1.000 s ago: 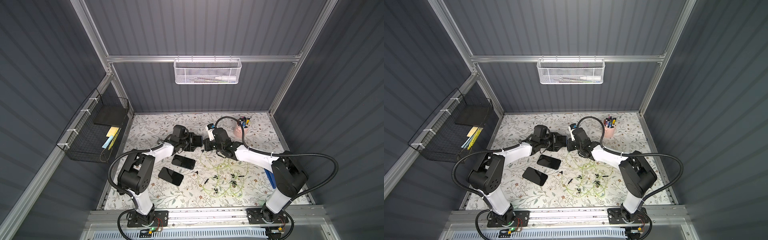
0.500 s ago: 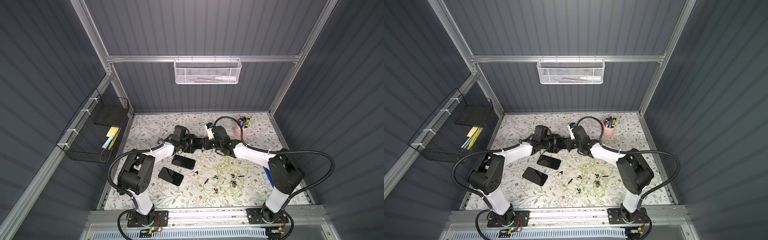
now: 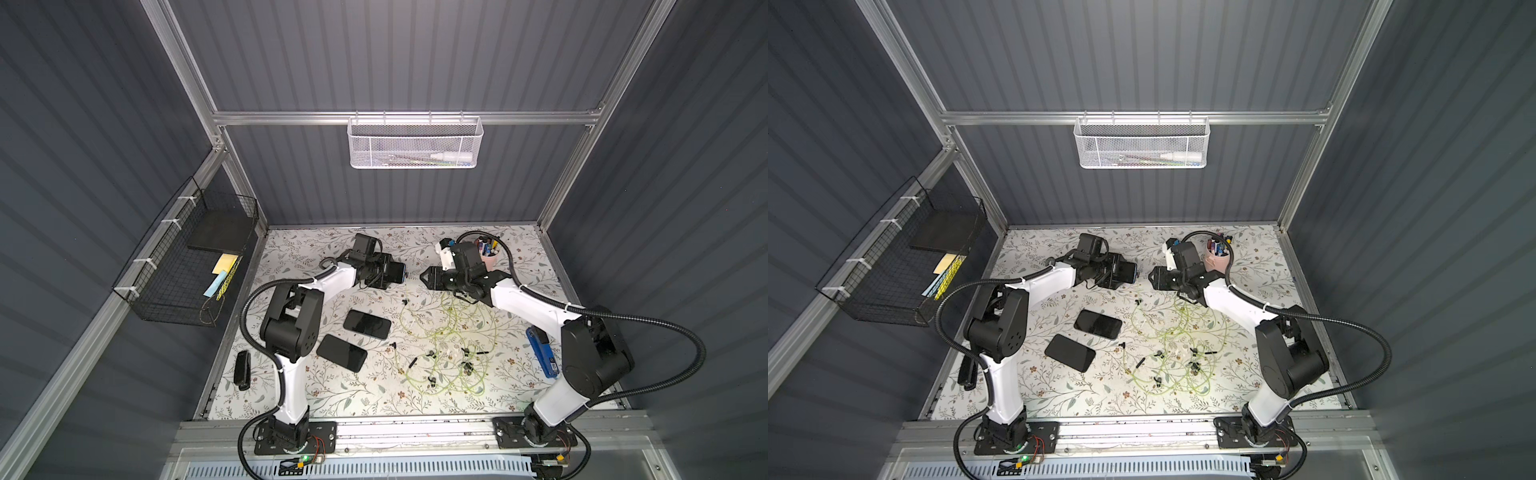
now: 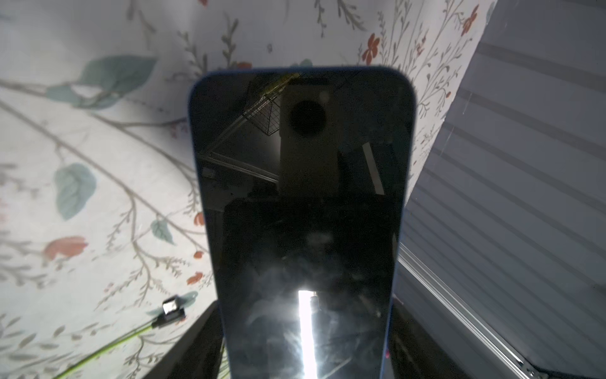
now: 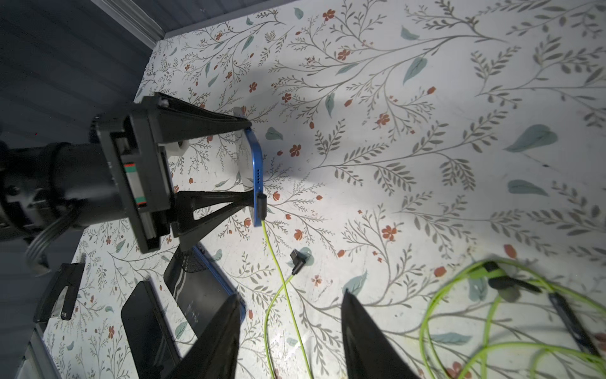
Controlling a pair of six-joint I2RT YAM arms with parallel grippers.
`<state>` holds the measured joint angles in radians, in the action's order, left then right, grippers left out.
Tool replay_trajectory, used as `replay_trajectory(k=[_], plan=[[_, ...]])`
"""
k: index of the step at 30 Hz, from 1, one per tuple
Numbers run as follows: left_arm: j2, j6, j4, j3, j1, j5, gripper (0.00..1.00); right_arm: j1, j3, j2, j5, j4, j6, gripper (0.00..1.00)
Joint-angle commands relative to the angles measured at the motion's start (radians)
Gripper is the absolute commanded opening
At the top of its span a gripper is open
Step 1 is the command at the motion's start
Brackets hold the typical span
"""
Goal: Plug wired earphones into phones
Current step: Place the phone at the center of the board.
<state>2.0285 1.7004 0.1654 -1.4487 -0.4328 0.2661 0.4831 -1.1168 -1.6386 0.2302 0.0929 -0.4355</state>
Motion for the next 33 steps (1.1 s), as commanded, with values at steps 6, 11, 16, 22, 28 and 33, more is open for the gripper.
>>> replay_trajectory(k=[6,11,16,22,28,33], plan=[[0.057,-0.034,0.034,-0.1,-0.007,-0.016,0.0,-0.028,0.005,-0.057,0.141,-0.053,-0.034,0.41],[0.058,-0.037,0.046,-0.112,-0.012,-0.022,0.0,-0.03,-0.028,-0.145,0.204,-0.144,-0.073,0.22],[0.092,-0.039,0.075,-0.142,-0.017,-0.034,0.0,-0.049,-0.032,-0.182,0.207,-0.168,-0.091,0.24],[0.154,-0.068,0.138,-0.206,-0.024,-0.082,0.0,-0.057,0.003,-0.195,0.196,-0.182,-0.089,0.26],[0.251,-0.134,0.224,-0.326,-0.027,-0.129,0.0,-0.072,0.051,-0.164,0.178,-0.182,-0.082,0.27],[0.315,-0.146,0.242,-0.371,-0.032,-0.134,0.0,-0.09,0.084,-0.136,0.163,-0.162,-0.06,0.29]])
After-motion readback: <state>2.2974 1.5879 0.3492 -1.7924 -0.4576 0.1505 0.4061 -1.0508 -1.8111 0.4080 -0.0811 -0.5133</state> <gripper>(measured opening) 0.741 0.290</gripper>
